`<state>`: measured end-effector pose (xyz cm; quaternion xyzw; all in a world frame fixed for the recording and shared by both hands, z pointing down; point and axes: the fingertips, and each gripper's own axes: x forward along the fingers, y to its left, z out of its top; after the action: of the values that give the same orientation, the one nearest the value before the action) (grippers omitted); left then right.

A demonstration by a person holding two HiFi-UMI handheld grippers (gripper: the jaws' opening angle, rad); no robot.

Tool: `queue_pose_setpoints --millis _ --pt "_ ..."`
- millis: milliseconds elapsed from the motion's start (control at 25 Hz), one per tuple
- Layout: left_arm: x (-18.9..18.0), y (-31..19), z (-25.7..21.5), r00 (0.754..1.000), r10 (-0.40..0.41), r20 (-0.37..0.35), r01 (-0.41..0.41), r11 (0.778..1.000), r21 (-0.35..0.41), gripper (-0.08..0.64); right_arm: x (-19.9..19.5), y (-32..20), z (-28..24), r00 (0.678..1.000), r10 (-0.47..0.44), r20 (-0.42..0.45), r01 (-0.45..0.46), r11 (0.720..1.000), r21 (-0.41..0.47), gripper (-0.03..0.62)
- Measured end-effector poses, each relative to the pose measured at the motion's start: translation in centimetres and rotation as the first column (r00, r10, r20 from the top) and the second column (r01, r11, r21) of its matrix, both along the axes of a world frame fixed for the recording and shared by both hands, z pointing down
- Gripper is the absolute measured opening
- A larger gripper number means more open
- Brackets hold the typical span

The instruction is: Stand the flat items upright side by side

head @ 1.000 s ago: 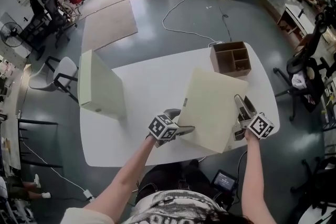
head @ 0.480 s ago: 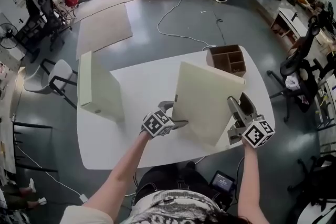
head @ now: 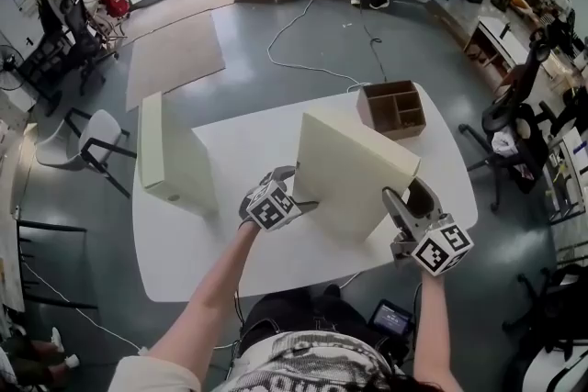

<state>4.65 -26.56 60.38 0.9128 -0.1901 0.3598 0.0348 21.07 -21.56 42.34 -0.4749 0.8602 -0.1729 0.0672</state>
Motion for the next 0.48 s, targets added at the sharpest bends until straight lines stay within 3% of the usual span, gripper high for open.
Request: queue_pose_setpoints --millis 240,480 --pt "-1.2 -1.6 0.8 0.996 -0.006 0.092 -0.002 0.997 0.083 0.414 -2.7 2.3 1.4 0.990 -0.069 -0.122 0.068 0.998 -0.011 0.299" --pt "-1.4 -2.0 1.1 0.994 0.003 0.109 -0.013 0.996 0.091 0.414 -4.4 3.6 1.5 0.975 -0.115 -0.190 0.115 0.993 -0.011 0.305"
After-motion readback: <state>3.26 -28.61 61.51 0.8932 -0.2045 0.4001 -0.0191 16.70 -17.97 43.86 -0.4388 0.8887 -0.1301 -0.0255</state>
